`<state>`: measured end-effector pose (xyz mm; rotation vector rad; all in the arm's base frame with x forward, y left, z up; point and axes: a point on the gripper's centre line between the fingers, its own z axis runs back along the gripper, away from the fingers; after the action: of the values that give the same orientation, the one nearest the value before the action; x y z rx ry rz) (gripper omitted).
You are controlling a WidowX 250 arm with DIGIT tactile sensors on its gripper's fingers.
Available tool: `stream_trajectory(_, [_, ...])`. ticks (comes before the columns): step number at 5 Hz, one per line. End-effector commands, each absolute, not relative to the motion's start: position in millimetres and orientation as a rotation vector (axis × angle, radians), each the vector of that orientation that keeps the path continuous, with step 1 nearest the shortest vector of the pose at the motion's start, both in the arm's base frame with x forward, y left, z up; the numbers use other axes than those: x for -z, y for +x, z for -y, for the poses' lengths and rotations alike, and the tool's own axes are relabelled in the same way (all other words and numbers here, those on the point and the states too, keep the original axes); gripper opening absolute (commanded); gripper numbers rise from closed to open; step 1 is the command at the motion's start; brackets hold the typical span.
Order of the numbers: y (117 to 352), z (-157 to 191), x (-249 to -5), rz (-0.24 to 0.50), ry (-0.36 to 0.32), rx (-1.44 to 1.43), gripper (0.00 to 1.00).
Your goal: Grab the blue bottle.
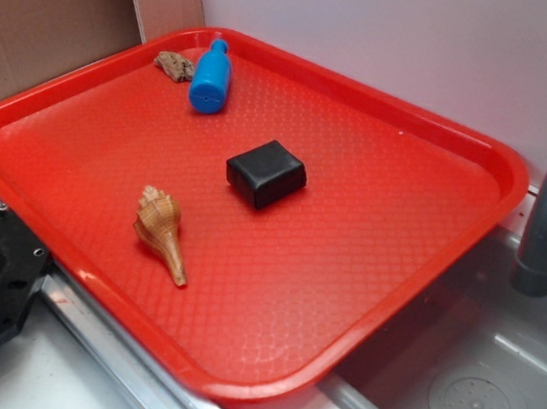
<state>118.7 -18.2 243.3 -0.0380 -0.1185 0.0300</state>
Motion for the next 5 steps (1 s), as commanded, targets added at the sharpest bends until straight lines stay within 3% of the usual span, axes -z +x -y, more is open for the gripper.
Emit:
stream_trajectory(1, [119, 18, -243, 0.119, -0.038, -0.030, 1.00])
stream_trajectory(2, [157, -32, -204, 0.122, -0.084, -0.283, 1.00])
stream_trajectory(3, [188, -78, -178, 0.154, -0.043, -0.531, 1.00])
stream_trajectory(4, [216, -88, -156, 0.182, -0.015, -0.601, 1.00])
stream_trajectory(5, [233, -72, -152, 0.220, -0.025, -0.568, 1.00])
